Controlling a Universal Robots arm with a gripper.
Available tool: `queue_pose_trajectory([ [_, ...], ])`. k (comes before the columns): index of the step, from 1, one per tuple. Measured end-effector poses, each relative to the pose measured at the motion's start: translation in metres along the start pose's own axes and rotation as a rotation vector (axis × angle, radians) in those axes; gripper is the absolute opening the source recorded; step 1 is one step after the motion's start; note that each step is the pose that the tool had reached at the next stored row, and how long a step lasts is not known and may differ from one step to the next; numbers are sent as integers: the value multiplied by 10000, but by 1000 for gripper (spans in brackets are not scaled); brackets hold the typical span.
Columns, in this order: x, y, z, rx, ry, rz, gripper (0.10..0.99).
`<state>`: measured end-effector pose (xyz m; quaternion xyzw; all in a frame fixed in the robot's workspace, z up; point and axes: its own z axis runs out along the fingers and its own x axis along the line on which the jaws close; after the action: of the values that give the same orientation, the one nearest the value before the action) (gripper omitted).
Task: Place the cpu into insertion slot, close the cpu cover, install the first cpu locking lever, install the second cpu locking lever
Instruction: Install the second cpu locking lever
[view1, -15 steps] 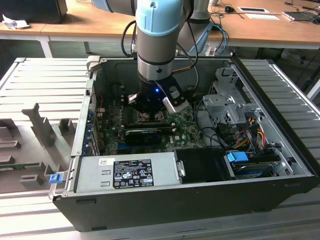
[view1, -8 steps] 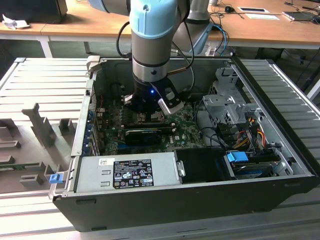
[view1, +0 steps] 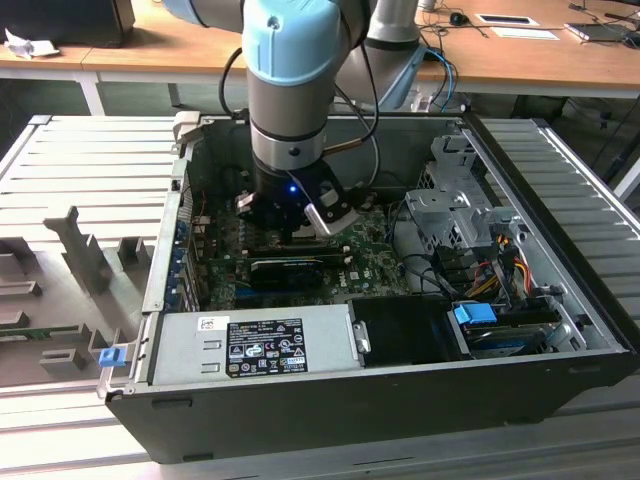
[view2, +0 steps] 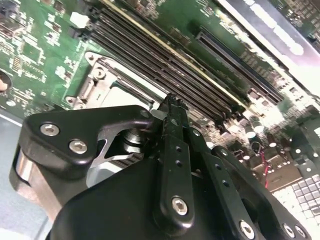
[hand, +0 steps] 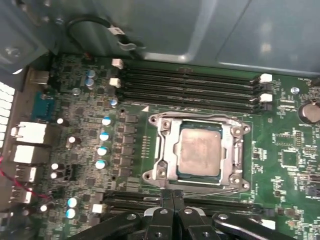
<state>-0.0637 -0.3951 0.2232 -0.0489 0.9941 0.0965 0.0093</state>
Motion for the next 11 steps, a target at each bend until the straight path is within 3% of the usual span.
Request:
queue_pose_trajectory([
  [3, 49, -5, 10, -223, -11, -51, 106],
  [8, 52, -17, 72, -405, -29, -55, 106],
  [11, 65, -38, 92, -642, -54, -54, 106],
])
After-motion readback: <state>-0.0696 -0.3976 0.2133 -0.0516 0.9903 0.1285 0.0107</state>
